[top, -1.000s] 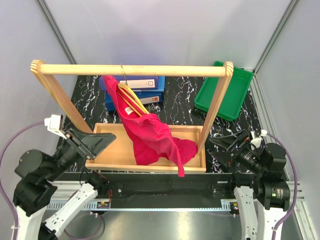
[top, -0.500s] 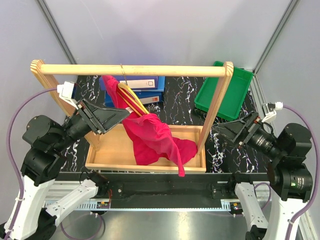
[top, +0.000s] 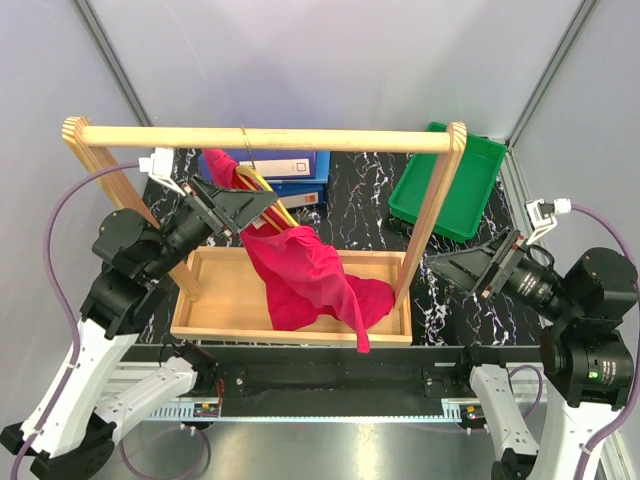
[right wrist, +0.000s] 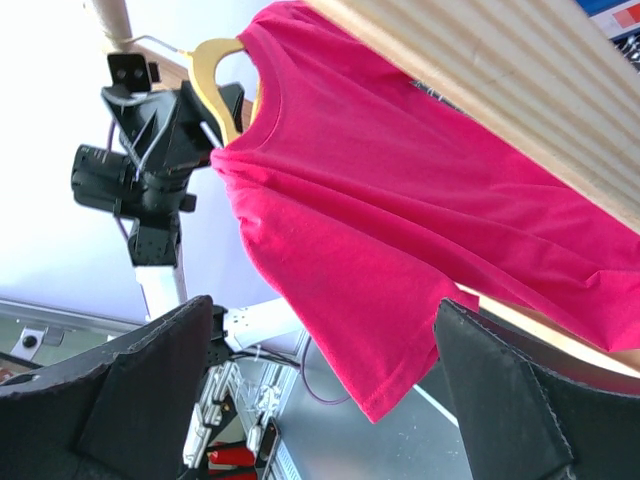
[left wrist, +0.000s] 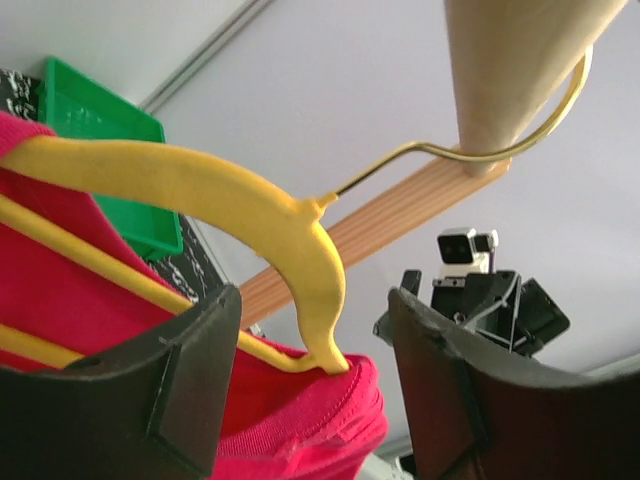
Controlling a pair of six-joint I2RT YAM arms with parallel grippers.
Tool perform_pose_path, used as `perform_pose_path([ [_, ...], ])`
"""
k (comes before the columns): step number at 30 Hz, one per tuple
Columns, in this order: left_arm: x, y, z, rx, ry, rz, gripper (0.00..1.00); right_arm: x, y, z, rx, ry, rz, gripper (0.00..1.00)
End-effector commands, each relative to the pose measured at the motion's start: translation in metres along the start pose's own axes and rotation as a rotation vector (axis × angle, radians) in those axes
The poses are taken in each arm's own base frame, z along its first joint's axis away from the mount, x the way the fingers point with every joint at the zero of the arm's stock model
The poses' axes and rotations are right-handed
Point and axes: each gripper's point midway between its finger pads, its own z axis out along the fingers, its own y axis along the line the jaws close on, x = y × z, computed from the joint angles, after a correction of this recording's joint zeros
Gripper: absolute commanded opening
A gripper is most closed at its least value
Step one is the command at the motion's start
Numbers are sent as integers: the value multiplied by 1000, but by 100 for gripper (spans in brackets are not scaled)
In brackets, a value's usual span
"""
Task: Remove the t-shirt from the hanger
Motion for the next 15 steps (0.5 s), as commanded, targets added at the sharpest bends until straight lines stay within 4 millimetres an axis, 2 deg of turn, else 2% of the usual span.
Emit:
perform_pose_path([
  [1,-24,-20,10,77,-97,17,60,-2,15,-2,-58,12,-78,100],
  [6,-24,-14,17,60,-101,-11,52,-1,16,-2,-66,26,-82,100],
  [11,-25,-11,15,50,-117,-34,43,0,17,-2,-73,32,-83,100],
  [15,-26,-6,17,37,-145,-74,41,2,17,-3,-77,42,-80,100],
])
